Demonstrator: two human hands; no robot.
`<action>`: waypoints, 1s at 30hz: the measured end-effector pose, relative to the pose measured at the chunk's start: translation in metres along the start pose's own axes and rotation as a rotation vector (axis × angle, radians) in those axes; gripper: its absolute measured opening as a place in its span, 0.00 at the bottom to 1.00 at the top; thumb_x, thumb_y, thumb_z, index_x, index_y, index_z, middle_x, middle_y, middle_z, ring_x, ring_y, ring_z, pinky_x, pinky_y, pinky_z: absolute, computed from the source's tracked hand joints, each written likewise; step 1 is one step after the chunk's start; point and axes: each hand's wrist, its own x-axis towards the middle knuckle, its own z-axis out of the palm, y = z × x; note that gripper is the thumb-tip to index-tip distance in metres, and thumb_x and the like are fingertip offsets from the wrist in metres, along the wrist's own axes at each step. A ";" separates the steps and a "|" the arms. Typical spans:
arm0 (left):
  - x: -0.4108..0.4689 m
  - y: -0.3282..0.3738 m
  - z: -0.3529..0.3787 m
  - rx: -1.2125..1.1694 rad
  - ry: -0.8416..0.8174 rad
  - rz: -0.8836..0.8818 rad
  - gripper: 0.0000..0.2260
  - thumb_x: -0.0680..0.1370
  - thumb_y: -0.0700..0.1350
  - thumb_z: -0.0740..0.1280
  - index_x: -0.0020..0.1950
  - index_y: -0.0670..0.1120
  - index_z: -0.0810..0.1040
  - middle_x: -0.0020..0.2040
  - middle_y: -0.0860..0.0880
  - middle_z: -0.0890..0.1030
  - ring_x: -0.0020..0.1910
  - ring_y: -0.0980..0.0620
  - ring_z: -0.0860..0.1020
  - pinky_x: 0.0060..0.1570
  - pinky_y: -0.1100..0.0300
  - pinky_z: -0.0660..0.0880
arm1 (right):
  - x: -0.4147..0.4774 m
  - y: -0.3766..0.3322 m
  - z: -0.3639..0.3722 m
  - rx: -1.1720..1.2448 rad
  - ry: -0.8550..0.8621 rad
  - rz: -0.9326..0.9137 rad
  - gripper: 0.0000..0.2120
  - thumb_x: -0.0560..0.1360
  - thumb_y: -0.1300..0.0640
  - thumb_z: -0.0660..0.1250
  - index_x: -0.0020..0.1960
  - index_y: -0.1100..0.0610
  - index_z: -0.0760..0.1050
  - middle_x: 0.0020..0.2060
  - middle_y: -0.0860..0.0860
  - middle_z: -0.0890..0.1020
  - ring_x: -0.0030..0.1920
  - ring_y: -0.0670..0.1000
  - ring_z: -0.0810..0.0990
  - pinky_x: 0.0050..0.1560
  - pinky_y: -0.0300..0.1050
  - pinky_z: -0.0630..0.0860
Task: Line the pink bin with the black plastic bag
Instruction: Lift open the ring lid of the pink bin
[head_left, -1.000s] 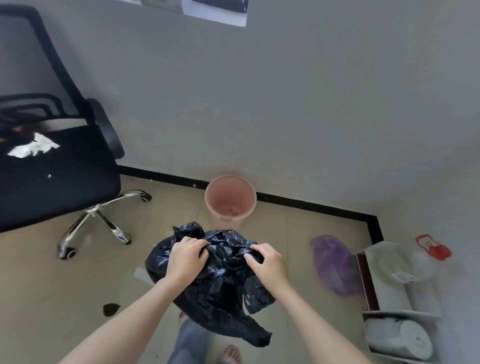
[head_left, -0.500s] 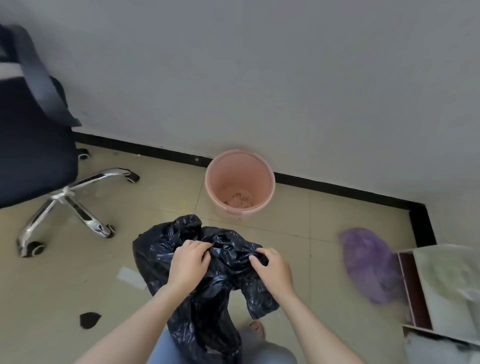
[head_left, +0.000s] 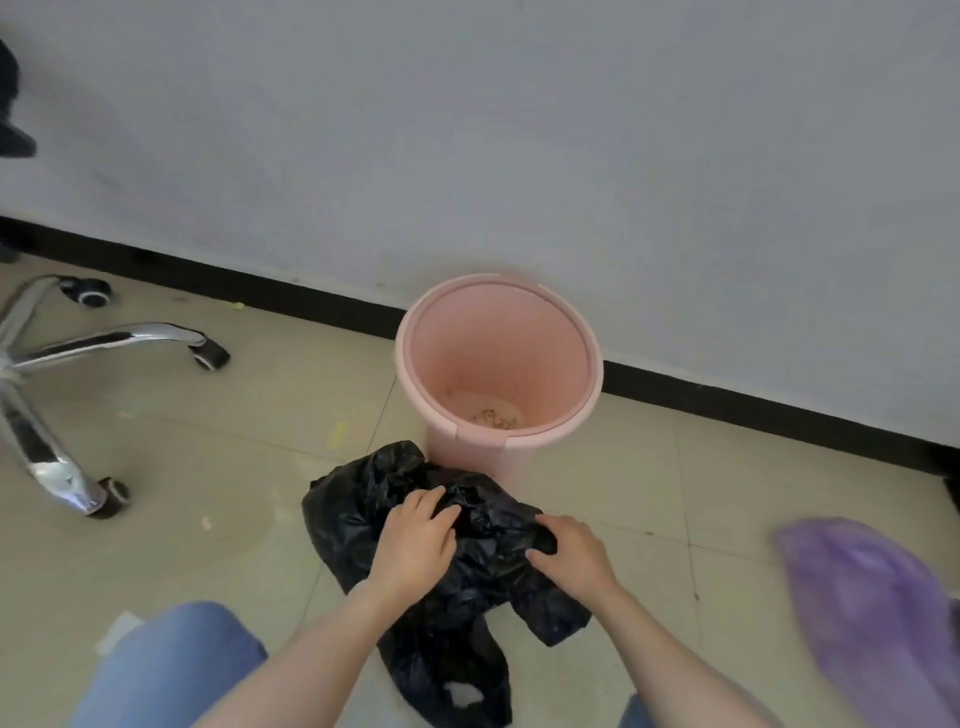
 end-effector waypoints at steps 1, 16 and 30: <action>0.006 -0.002 0.006 0.007 0.037 -0.002 0.15 0.62 0.43 0.78 0.46 0.46 0.83 0.49 0.44 0.84 0.47 0.43 0.82 0.37 0.51 0.80 | 0.009 0.003 0.001 -0.022 0.022 -0.024 0.23 0.72 0.50 0.64 0.66 0.51 0.69 0.63 0.53 0.74 0.64 0.55 0.71 0.61 0.48 0.70; 0.046 -0.018 -0.033 0.025 0.059 0.003 0.29 0.75 0.41 0.61 0.73 0.42 0.52 0.75 0.42 0.56 0.73 0.44 0.55 0.68 0.45 0.60 | 0.034 -0.060 -0.046 -0.151 0.396 -0.381 0.24 0.72 0.58 0.63 0.67 0.53 0.66 0.67 0.52 0.71 0.66 0.55 0.65 0.61 0.50 0.65; 0.052 -0.034 -0.037 0.066 -0.090 0.020 0.30 0.79 0.44 0.53 0.72 0.42 0.37 0.75 0.42 0.38 0.74 0.46 0.38 0.72 0.51 0.42 | 0.042 -0.083 -0.031 -0.233 0.398 -0.185 0.17 0.76 0.55 0.59 0.64 0.50 0.68 0.63 0.54 0.71 0.64 0.56 0.64 0.68 0.54 0.54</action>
